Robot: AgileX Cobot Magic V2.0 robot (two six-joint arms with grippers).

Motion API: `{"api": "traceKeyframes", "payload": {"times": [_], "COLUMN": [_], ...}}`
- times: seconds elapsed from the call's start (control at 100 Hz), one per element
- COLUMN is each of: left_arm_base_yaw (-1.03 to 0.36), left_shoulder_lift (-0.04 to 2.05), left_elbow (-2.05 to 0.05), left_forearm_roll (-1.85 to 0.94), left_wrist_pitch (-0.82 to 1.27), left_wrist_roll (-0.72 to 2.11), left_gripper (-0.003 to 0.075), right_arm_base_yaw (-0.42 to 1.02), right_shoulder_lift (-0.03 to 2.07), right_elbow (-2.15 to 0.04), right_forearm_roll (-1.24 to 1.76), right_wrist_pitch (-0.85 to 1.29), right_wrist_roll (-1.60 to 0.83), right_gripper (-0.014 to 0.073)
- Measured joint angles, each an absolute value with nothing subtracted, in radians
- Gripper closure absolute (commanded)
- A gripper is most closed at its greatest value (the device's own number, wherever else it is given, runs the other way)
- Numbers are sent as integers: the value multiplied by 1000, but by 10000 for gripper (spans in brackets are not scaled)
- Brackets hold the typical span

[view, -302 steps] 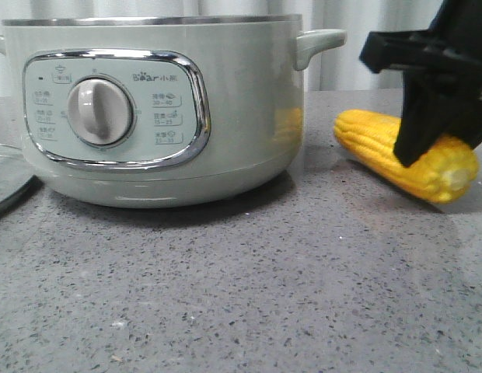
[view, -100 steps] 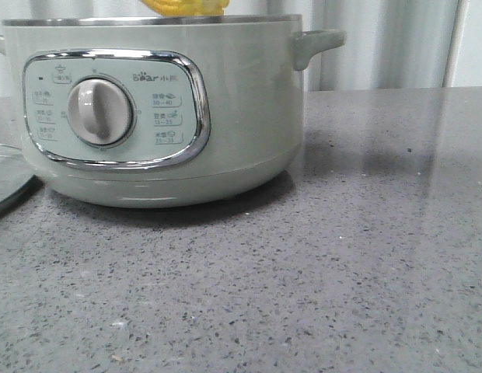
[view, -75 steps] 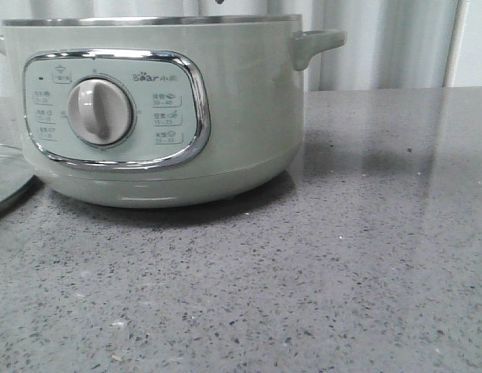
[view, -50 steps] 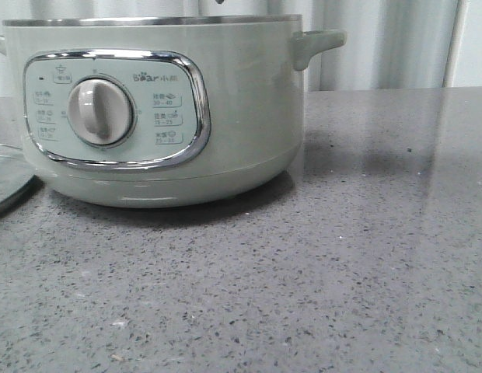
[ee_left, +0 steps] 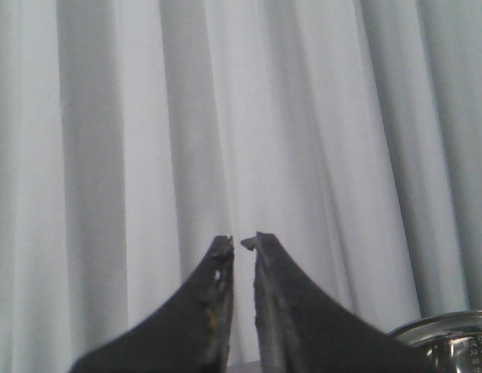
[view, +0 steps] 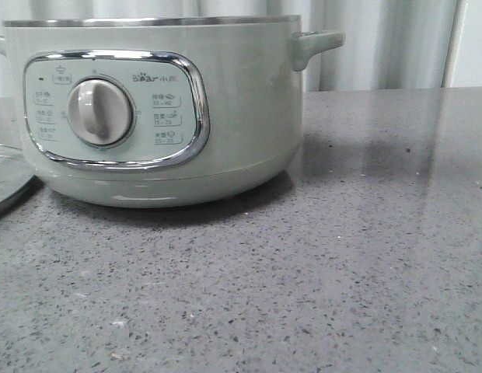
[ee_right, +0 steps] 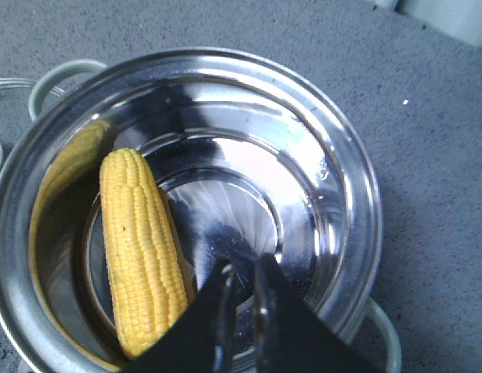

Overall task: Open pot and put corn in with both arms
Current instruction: 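Lower the corn into the pot and open the right gripper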

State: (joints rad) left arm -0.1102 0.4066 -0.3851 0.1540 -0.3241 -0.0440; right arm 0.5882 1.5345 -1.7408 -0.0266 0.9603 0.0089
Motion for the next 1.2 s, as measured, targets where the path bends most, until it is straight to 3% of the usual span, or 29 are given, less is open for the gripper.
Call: {"api": "traceKeyframes", "payload": {"times": [0.27,0.48,0.95,1.2], "left_arm_base_yaw": [-110,-110,-110,-110], "left_shoulder_lift": [309,285,210,192], "left_elbow": [-385,-387,-337,-273], "left_forearm_roll": [117,72,56,45], "left_wrist_pitch": [-170,-53,36,37], "left_wrist_roll": [-48,-49,-49,-49], "left_gripper": [741,741,741,741], "right_arm_base_yaw": [588,588,588,588], "right_shoulder_lift": [1463,1356,829,431], "right_elbow": [-1731,-1594,-926,-628], "right_forearm_roll": [-57,-65,-112,-141], "right_wrist_pitch": [958,899,532,485], "right_wrist_roll": [7,0,0,0], "right_gripper": [653,653,653,653]}}
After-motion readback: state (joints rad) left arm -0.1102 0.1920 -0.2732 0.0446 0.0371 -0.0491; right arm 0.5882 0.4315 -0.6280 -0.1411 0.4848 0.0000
